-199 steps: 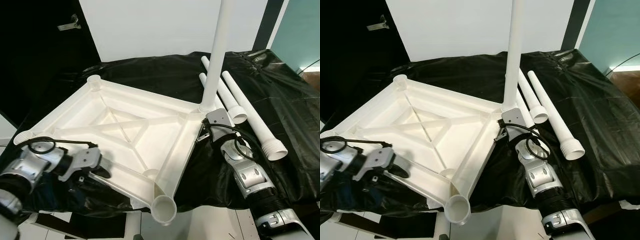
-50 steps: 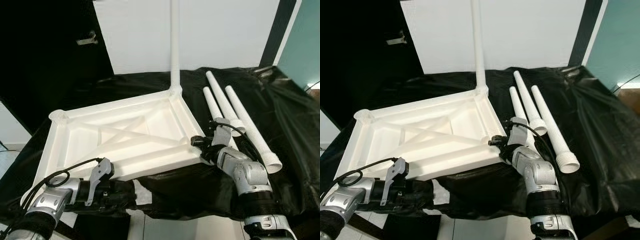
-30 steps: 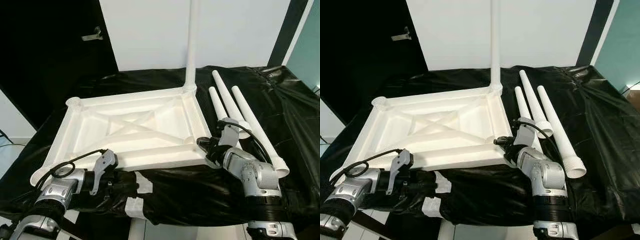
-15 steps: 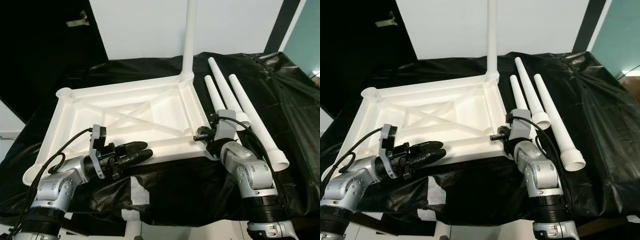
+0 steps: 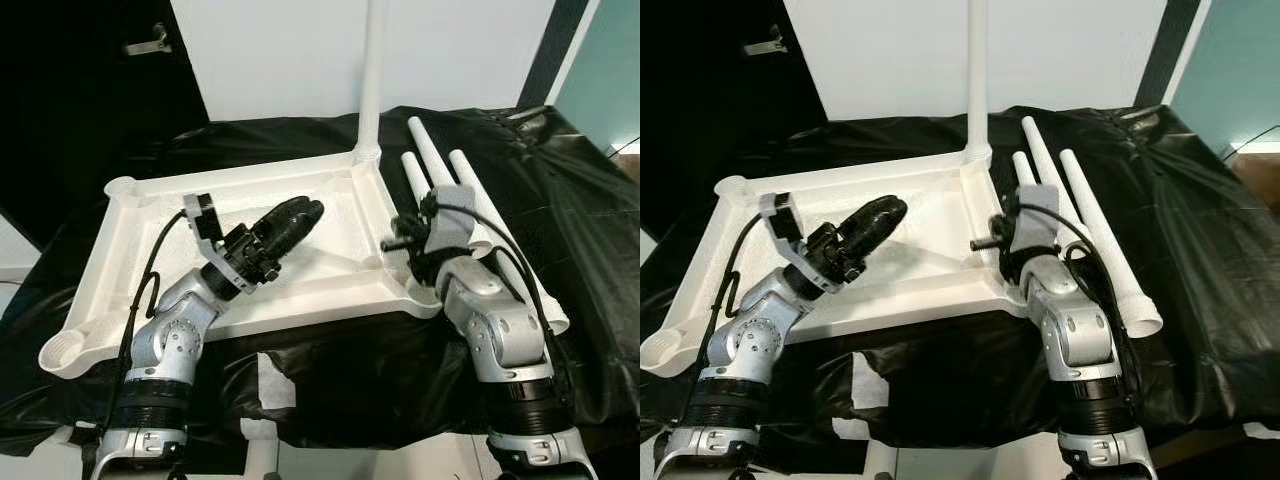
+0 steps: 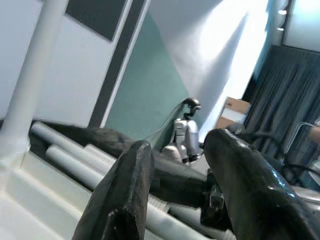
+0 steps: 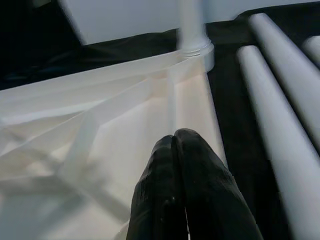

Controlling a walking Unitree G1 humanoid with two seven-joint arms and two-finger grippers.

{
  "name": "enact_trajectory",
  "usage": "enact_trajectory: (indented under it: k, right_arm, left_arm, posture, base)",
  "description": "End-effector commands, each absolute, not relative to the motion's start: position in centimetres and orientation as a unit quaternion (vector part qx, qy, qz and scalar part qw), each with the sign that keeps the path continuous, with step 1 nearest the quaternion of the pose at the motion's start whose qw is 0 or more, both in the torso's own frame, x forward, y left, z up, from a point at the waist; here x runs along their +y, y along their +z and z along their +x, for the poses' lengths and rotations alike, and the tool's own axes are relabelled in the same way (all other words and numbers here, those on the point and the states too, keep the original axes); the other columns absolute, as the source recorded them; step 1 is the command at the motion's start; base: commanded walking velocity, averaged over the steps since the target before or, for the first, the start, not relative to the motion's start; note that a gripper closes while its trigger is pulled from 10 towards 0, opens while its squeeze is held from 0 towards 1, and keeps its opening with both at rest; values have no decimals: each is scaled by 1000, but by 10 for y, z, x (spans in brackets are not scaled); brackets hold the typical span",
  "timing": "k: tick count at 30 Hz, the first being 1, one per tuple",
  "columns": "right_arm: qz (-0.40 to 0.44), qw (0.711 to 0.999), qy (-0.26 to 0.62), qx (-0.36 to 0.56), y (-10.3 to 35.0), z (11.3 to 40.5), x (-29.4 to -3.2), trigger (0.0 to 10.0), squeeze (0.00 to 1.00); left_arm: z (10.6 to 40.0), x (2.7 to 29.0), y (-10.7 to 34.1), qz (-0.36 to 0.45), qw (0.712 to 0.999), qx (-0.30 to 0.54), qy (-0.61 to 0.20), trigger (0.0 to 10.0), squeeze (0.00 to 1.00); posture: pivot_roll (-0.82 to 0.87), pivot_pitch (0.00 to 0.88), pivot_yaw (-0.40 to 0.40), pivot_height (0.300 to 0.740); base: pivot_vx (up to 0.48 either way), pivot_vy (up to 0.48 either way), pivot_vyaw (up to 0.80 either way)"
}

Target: Building children table

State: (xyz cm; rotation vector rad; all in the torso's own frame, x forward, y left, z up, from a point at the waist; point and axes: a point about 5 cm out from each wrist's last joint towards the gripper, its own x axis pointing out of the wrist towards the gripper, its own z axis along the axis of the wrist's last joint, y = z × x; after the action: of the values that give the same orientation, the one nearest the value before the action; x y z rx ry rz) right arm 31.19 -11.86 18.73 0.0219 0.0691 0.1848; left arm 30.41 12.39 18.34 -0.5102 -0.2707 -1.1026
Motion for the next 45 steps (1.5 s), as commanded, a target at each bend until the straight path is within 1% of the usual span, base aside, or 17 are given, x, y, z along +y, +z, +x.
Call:
enact_trajectory:
  k: [1,3,4,5,6,9,10,15,21,30,31,32,33,34,39,43,45]
  right_arm:
    - [17,997,73,33,190,313,-120,10000,0]
    - [36,998,10,51,186,313,-135,10000,0]
    - [36,998,10,51,186,313,-135,10000,0]
    - [43,997,-11,59,184,312,-140,10000,0]
    - [52,994,-43,82,174,307,-150,10000,965]
    - [55,992,-55,96,169,304,-154,10000,965]
    - [62,991,-59,105,166,302,-156,10000,1000]
    - [85,987,-58,124,165,296,-157,10000,1000]
    - [73,984,-68,147,169,293,-164,10000,1000]
    - [61,985,-65,146,178,295,-174,10000,1000]
    - [58,984,-67,152,179,296,-179,10000,839]
    - [58,984,-67,152,179,296,-179,10000,839]
    - [48,984,-63,159,179,297,-185,10000,0]
    - [48,984,-63,159,179,297,-185,10000,0]
    - [38,974,-34,219,166,300,-196,10000,0]
    - [32,970,-23,239,156,303,-198,10000,0]
    - [30,967,0,253,148,307,-195,10000,0]
  left_arm:
    - [307,113,175,-231,823,-102,-509,10000,0]
    - [304,99,168,-228,813,-79,-530,10000,0]
    - [304,99,168,-228,813,-79,-530,10000,0]
    - [303,96,167,-226,811,-73,-535,10000,0]
    - [302,91,164,-227,806,-62,-544,10000,0]
    - [301,89,163,-228,802,-59,-549,10000,0]
    - [299,86,163,-226,799,-56,-554,10000,0]
    - [298,81,163,-223,797,-53,-559,10000,0]
    - [297,73,160,-212,791,-42,-573,10000,0]
    - [293,68,161,-213,783,-45,-583,10000,0]
    - [292,68,161,-213,783,-44,-582,10000,0]
    - [292,68,161,-213,783,-44,-582,10000,0]
    - [292,67,160,-213,784,-43,-582,10000,0]
    - [292,67,160,-213,784,-43,-582,10000,0]
    - [289,65,155,-212,785,-32,-581,10000,0]
    - [290,64,155,-212,787,-29,-579,10000,0]
    - [290,64,155,-214,787,-29,-577,10000,0]
  posture:
    - [-107,0,46,740]
    - [-130,0,61,740]
    - [-130,0,61,740]
    - [-134,0,64,740]
    - [-141,4,70,740]
    - [-141,4,70,740]
    - [-143,7,73,740]
    - [-148,10,76,740]
    - [-160,14,78,740]
    - [-162,16,73,740]
    - [-158,17,68,740]
    - [-158,17,68,740]
    - [-159,17,64,740]
    - [-159,17,64,740]
    - [-148,13,50,740]
    - [-144,11,49,740]
    - [-133,6,44,740]
  base:
    - [0,0,0]
    - [0,0,0]
    - [0,0,0]
    - [0,0,0]
    - [0,0,0]
    - [0,0,0]
    - [0,0,0]
    - [0,0,0]
    - [0,0,0]
    - [0,0,0]
    - [0,0,0]
    - [0,0,0]
    - [0,0,0]
    - [0,0,0]
    - [0,0,0]
    - [0,0,0]
    - [0,0,0]
